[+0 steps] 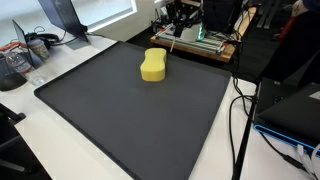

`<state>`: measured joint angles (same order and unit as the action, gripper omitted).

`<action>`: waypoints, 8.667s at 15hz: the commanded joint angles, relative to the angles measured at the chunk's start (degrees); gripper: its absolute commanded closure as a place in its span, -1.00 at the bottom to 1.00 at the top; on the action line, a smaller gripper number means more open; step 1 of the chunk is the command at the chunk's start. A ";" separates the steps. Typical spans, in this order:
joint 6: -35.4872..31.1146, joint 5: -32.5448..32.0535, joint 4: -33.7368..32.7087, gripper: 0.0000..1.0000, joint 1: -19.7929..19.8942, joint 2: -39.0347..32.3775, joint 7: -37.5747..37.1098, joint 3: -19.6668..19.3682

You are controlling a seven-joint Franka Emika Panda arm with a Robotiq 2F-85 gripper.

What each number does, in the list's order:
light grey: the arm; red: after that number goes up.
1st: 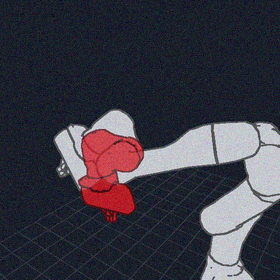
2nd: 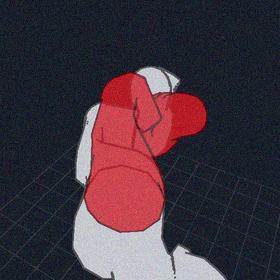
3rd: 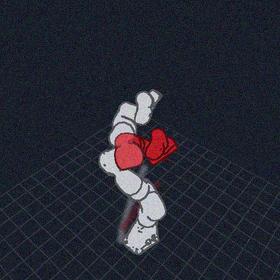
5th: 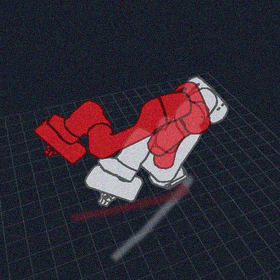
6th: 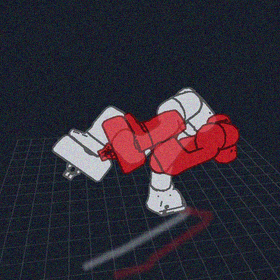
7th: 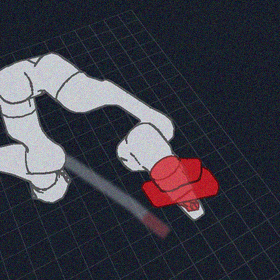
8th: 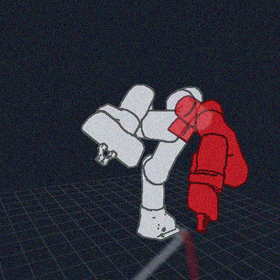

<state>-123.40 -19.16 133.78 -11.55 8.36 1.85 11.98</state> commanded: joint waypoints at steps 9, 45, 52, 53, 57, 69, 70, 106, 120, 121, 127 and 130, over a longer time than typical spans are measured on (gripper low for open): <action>-1.72 6.06 -7.88 0.94 7.31 -4.67 -0.74 -7.73; -21.81 11.67 24.65 0.94 23.04 2.02 -15.70 -14.94; -30.99 19.71 24.34 0.94 19.68 -6.58 -11.17 -16.39; -31.71 20.91 24.33 0.94 19.46 -7.14 -10.34 -16.55; -33.15 26.87 24.31 0.94 19.18 -9.11 -4.68 -17.62; -34.05 36.84 24.23 0.94 19.26 -12.03 6.57 -19.04; -34.16 37.24 24.22 0.94 19.26 -12.18 6.96 -19.01; 16.65 1.96 15.99 0.75 7.21 21.44 -40.52 4.43; -0.92 4.26 17.74 0.94 16.17 20.24 -22.17 -11.27; -2.11 4.70 17.95 0.94 17.09 19.76 -20.86 -12.63; -10.69 13.12 18.86 0.94 18.80 13.82 -9.26 -20.80; -12.83 19.19 18.91 0.94 18.45 9.54 -2.93 -23.79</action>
<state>-133.70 -5.60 152.86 7.14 21.98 -7.04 -9.35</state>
